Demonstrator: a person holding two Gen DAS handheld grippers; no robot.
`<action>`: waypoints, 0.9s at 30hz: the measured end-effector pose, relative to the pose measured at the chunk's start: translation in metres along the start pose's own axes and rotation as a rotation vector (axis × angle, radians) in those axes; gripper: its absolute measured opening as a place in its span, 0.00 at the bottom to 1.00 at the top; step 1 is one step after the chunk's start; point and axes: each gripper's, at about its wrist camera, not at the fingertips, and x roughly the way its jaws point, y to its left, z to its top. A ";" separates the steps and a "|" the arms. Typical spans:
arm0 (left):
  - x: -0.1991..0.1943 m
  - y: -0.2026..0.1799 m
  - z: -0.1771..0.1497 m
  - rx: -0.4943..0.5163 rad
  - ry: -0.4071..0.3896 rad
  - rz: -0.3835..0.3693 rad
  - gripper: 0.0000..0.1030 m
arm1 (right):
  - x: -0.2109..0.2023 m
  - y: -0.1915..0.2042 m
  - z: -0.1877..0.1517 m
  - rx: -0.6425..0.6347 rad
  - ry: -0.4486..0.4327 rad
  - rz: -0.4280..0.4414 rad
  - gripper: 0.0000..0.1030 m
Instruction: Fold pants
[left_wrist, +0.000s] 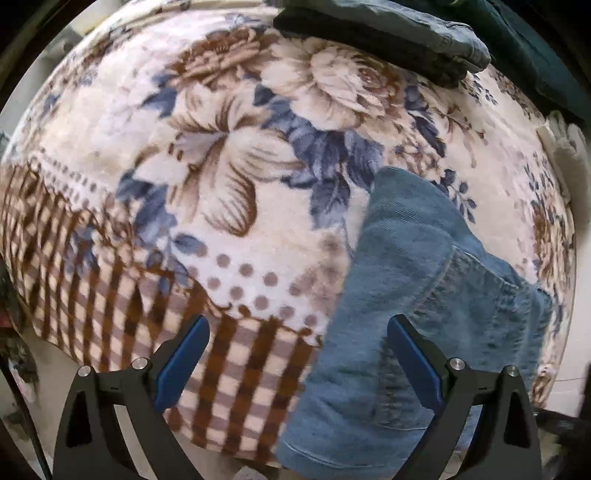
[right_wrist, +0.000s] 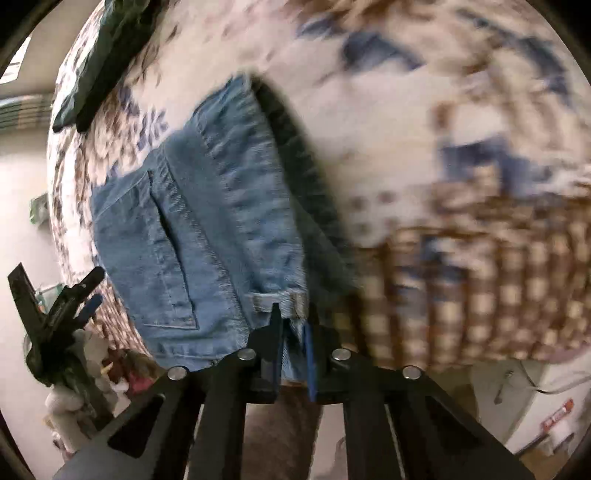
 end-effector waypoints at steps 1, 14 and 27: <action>0.001 -0.001 0.000 0.002 -0.002 -0.011 0.95 | 0.000 -0.008 -0.002 -0.011 0.007 0.003 0.10; 0.038 -0.022 0.070 -0.005 0.033 -0.156 0.77 | 0.021 0.029 0.087 0.008 -0.032 0.187 0.87; 0.083 0.005 0.100 -0.211 0.168 -0.397 0.37 | 0.035 0.028 0.121 0.084 -0.085 0.177 0.67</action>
